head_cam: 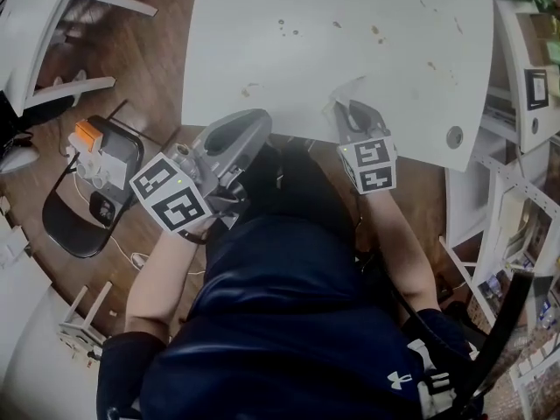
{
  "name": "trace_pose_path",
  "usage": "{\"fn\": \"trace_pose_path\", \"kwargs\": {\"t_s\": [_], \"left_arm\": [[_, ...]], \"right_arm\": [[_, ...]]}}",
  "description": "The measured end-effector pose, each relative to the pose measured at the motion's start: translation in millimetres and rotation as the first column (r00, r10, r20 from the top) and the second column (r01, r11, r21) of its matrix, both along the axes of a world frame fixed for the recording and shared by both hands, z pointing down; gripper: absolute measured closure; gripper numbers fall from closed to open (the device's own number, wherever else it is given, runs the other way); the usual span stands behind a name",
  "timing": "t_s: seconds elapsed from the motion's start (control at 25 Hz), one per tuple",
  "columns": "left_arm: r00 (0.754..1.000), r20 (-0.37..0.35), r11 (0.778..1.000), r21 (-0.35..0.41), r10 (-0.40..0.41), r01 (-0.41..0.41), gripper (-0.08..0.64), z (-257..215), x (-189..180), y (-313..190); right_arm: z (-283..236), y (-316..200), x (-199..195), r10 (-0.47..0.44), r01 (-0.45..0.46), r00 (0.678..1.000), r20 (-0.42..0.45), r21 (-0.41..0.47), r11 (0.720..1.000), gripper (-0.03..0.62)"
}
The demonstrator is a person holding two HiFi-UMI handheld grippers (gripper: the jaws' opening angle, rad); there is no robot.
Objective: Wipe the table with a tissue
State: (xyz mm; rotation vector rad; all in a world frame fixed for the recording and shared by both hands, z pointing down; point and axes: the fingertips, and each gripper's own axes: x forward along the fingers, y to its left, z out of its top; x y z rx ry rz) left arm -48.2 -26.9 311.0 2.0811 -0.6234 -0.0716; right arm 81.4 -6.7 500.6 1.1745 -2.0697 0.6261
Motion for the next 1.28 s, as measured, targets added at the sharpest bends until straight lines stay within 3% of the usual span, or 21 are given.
{"fn": "trace_pose_path", "kwargs": {"t_s": [0.16,0.4,0.76,1.08,1.28], "left_arm": [[1.000,0.009,1.000,0.001,-0.022,0.022,0.529,-3.6,1.5,-1.3],[1.000,-0.003,1.000,-0.020,-0.017,0.016,0.531,4.5,-16.1,-1.1],[0.999,-0.019,0.999,-0.028,-0.031,0.031,0.532,9.2,-76.3,-6.8],[0.998,-0.024,0.997,-0.035,-0.063,0.062,0.532,11.8,-114.4,-14.5],[0.997,-0.031,0.996,-0.036,-0.077,0.076,0.532,12.4,-129.2,-17.5]], "right_arm": [[10.4,6.8,-26.1,-0.084,0.084,0.996,0.007,-0.032,0.996,0.572],[23.5,6.4,-46.7,-0.108,0.104,0.993,-0.037,-0.078,0.991,0.572],[29.1,-6.7,-81.4,-0.044,0.038,0.997,-0.056,-0.097,0.995,0.572],[18.4,-32.2,-100.1,-0.006,0.004,0.998,-0.059,-0.044,0.999,0.572],[0.9,-52.1,-108.7,0.032,-0.028,0.998,-0.059,0.074,0.997,0.572]]}}
